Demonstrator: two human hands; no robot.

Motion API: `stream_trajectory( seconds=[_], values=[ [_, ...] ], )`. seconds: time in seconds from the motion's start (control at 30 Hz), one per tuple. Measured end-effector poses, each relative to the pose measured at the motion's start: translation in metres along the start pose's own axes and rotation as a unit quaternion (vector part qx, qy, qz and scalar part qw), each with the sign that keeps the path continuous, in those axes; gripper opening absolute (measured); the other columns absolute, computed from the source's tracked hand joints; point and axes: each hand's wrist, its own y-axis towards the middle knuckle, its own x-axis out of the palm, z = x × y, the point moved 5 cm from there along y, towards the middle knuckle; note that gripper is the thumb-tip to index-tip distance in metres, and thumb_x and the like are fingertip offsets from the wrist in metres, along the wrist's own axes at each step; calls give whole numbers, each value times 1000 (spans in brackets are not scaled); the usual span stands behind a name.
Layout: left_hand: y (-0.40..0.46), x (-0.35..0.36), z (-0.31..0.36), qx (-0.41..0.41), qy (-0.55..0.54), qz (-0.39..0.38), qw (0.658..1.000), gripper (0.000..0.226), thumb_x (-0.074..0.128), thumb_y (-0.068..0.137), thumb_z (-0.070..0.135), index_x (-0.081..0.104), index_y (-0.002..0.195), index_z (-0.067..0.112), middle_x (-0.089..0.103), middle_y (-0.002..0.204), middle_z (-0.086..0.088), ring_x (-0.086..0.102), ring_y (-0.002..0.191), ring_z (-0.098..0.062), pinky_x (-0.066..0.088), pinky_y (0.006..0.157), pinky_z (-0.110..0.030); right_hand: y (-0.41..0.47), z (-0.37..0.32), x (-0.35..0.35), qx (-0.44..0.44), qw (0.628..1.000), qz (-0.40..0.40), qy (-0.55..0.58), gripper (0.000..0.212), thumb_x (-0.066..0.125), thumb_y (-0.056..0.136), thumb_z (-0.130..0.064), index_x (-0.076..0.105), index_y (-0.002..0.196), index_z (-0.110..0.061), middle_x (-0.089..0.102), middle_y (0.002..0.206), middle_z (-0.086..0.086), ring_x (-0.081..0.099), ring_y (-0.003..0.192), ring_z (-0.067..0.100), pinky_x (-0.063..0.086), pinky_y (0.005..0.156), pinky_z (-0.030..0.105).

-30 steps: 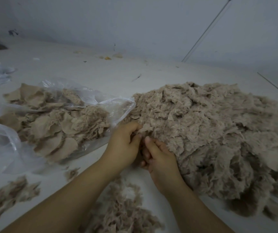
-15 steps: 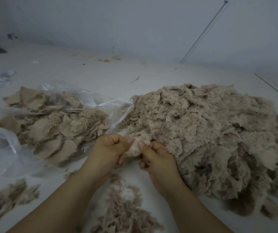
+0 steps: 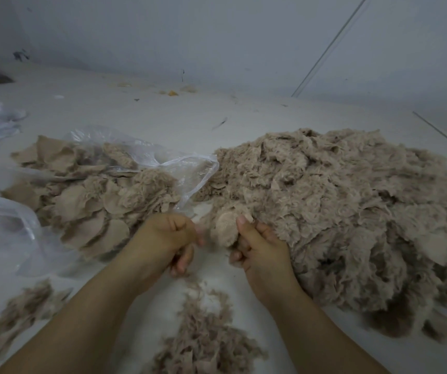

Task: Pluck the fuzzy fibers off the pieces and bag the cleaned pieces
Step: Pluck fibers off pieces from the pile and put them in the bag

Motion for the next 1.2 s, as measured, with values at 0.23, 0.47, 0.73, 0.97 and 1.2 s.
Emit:
stream_trajectory(
  seconds=[0.23, 0.47, 0.73, 0.97, 1.2],
  values=[
    [0, 15, 17, 28, 204, 53, 977, 39, 86, 67, 41, 65, 69, 8, 60, 57, -4, 51, 48, -12, 41, 47, -24, 1, -2, 4, -29, 993, -76, -82, 28, 77, 83, -20, 65, 59, -25, 60, 60, 6, 52, 55, 14, 44, 55, 27],
    [14, 37, 39, 72, 213, 50, 973, 16, 79, 81, 20, 70, 93, 18, 66, 80, -16, 59, 66, -21, 53, 61, -36, 1, -2, 6, -46, 981, -132, -133, 4, 75, 71, -26, 72, 74, -27, 63, 70, 5, 53, 62, 12, 45, 55, 23],
    [21, 42, 33, 92, 243, 123, 958, 16, 74, 85, 11, 64, 81, -1, 63, 75, -26, 57, 59, -30, 52, 57, -50, 3, 3, 4, -53, 983, -120, -130, 13, 74, 71, -20, 75, 84, -18, 59, 65, 5, 51, 56, 10, 45, 53, 22],
    [31, 26, 38, 91, 31, 233, 968, 23, 71, 86, 6, 65, 66, -2, 57, 56, -20, 46, 47, -19, 42, 50, -28, 3, 4, 0, -18, 988, -85, -131, 8, 74, 74, -25, 72, 67, -29, 65, 67, 2, 56, 58, 12, 48, 58, 28],
    [33, 8, 35, 45, 18, 195, 980, 15, 69, 87, 0, 69, 101, 4, 72, 74, -13, 63, 54, -21, 55, 53, -34, 1, 2, -1, -11, 996, -77, -50, 28, 58, 92, -5, 57, 66, -17, 41, 56, 0, 43, 52, 12, 44, 52, 25]
  ],
)
